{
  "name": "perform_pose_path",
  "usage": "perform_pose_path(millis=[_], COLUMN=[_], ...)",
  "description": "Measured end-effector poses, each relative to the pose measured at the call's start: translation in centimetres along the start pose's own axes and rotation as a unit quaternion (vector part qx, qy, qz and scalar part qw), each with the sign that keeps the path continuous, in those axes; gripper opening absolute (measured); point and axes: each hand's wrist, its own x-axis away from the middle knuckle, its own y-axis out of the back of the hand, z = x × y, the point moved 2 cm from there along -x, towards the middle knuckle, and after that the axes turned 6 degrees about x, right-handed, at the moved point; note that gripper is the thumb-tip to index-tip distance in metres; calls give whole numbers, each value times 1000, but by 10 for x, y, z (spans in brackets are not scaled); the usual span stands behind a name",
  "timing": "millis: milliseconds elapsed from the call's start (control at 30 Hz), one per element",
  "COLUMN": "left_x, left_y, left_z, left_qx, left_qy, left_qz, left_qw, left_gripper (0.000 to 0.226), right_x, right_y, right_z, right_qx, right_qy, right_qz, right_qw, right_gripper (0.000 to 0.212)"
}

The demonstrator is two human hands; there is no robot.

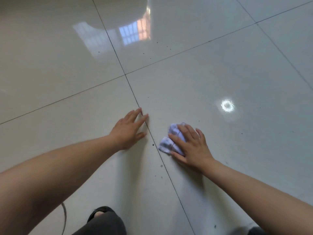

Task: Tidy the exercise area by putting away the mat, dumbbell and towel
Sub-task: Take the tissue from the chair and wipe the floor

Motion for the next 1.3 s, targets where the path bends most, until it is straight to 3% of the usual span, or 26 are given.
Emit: perform_pose_path(millis=[133,433,567,733,900,967,1100,1300], left_x=[-2,-3,-11,-38,-59,-59,-51,-34], left_y=[-10,-4,15,83,166,192,224,249], left_z=[-12,-7,-20,-57,-106,-126,-149,-148], left_qx=[-12,8,21,27,-13,19,129,78], left_qy=[33,15,5,-22,-69,-72,-57,-65], left_qz=[9,6,-16,-74,-111,-130,-166,-189], left_qw=[999,1000,1000,997,991,989,976,977], left_gripper=[70,64,60,60,59,57,55,56], right_x=[-1,8,-1,-40,-81,-92,-101,-100], right_y=[-8,-4,15,66,137,166,217,272], right_z=[-1,16,13,-27,-71,-79,-85,-100], right_qx=[-53,-123,-154,-161,-132,-133,-125,-166], right_qy=[9,-34,-81,-151,-207,-225,-215,-218], right_qz=[3,-66,-38,9,9,-4,-21,-65], right_qw=[999,990,984,975,969,965,968,960], right_gripper=[48,36,32,33,41,42,40,42])
